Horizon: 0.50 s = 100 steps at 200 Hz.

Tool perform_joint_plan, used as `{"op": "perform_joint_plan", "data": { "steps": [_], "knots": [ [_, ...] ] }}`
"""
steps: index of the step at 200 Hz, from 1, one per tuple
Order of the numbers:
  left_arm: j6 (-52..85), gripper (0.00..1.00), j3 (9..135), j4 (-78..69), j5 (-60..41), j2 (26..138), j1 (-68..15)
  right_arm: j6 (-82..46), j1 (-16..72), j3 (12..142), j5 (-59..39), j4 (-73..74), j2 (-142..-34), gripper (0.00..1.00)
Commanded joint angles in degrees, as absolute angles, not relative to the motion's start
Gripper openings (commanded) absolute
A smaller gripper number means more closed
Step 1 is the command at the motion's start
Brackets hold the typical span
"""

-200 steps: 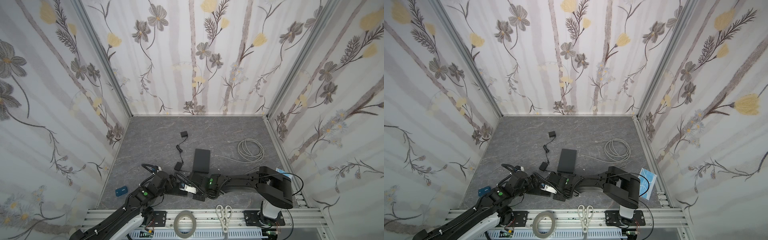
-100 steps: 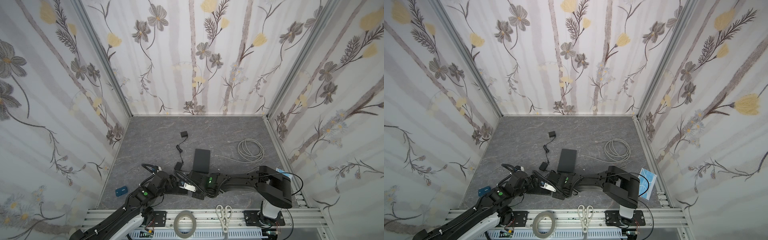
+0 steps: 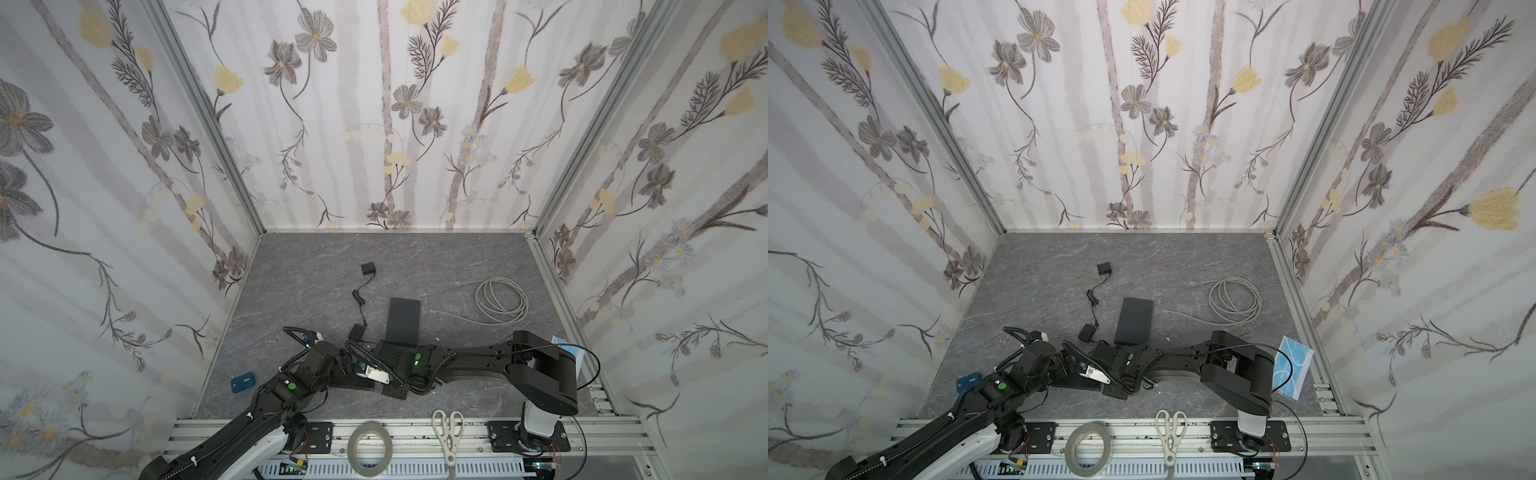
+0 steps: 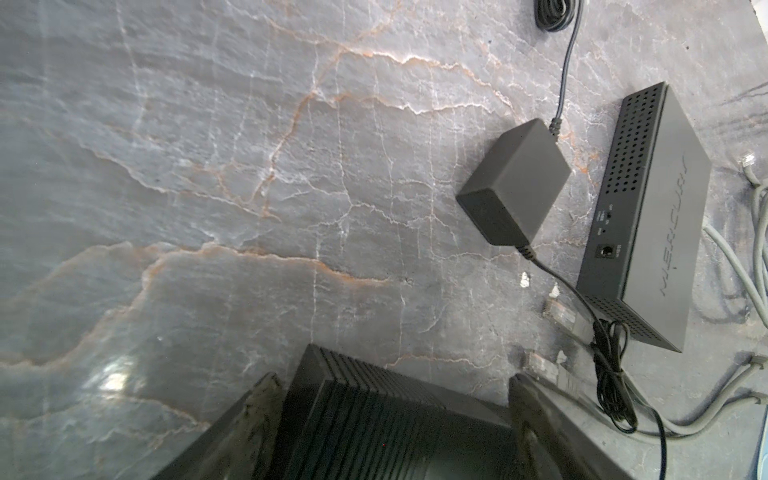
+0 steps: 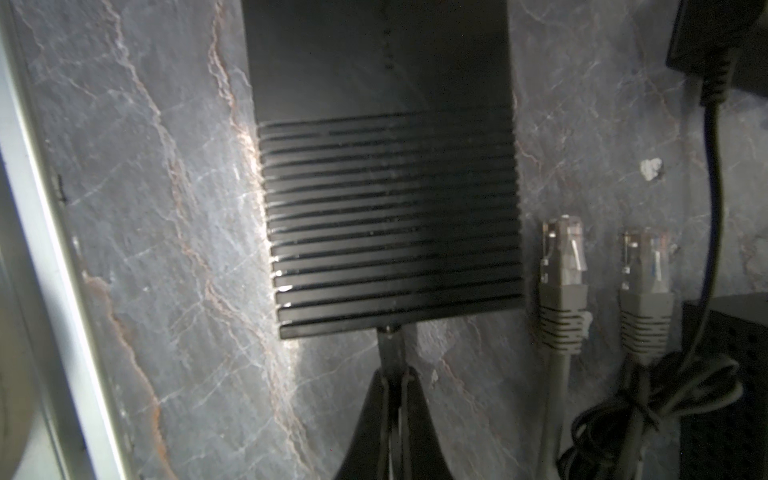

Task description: Insert the plug into the switch port

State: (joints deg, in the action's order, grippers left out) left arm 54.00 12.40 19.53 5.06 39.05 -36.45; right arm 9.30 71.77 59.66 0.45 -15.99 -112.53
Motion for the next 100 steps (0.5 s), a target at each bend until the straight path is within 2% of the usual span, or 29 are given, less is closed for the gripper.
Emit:
{"op": "perform_joint_plan", "data": {
  "steps": [1, 100],
  "knots": [
    [54.1, 0.85, 12.4, 15.6, 1.6, 39.0, -36.5, 9.7, 71.8, 61.1, -1.7, -9.2, -113.0, 0.00],
    [53.5, 0.84, 11.3, 14.6, 0.1, 37.6, -36.5, 10.0, 71.9, 63.8, -1.9, -7.4, -114.0, 0.00]
  ]
}}
